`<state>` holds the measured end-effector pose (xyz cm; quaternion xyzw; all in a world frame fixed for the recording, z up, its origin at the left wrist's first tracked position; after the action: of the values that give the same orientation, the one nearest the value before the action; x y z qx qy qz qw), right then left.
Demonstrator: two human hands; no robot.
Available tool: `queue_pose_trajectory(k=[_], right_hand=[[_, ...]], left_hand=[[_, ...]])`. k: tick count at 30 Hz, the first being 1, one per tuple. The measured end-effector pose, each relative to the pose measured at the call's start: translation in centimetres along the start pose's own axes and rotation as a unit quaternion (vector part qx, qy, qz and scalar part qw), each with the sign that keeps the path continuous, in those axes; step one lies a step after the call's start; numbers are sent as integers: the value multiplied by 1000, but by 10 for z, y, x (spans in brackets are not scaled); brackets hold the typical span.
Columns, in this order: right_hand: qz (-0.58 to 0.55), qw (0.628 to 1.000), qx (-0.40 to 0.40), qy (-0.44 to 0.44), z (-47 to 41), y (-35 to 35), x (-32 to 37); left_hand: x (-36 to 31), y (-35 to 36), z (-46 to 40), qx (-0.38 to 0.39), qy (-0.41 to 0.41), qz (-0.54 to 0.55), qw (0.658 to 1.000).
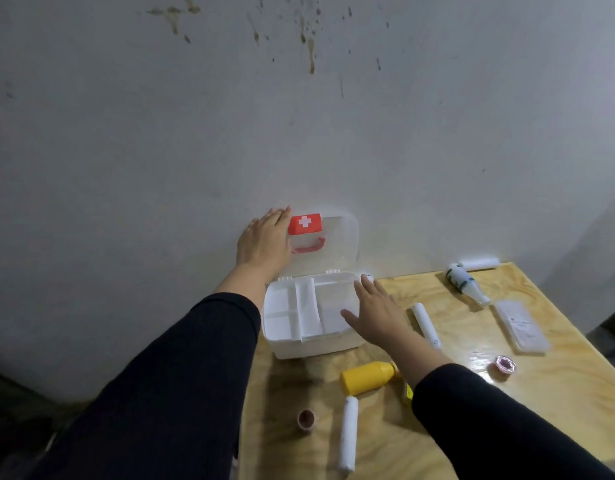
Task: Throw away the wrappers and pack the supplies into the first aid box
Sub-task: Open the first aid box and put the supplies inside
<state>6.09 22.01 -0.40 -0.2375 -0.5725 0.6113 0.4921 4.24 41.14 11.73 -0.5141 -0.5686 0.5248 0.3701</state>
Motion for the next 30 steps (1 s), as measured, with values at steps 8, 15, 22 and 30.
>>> queue_pose_trajectory(k=[8,15,22,30], right_hand=[[-26,997,21,76,47,-31,-43],[-53,980,48,185,120,3,-100],[-98,970,31,219,156,43,-132],[-161,965,-44,203,154,40,-150]], left_hand=[[-89,18,42,41,158,59,985],[-130,93,86,208,187,49,959],[-123,141,117,285,165,20,944],[-121,145,118,267,158,20,950]])
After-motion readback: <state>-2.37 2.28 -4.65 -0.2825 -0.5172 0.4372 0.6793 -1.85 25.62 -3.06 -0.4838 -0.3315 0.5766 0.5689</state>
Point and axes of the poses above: each hand's wrist, its own z-axis away from the middle knuckle, its own y-axis out of the palm, x = y × z, the point moved 7 cm from there along -z, towards the middle knuckle, and after that the axes turned 4 degrees about x, right-handed, at the moved point
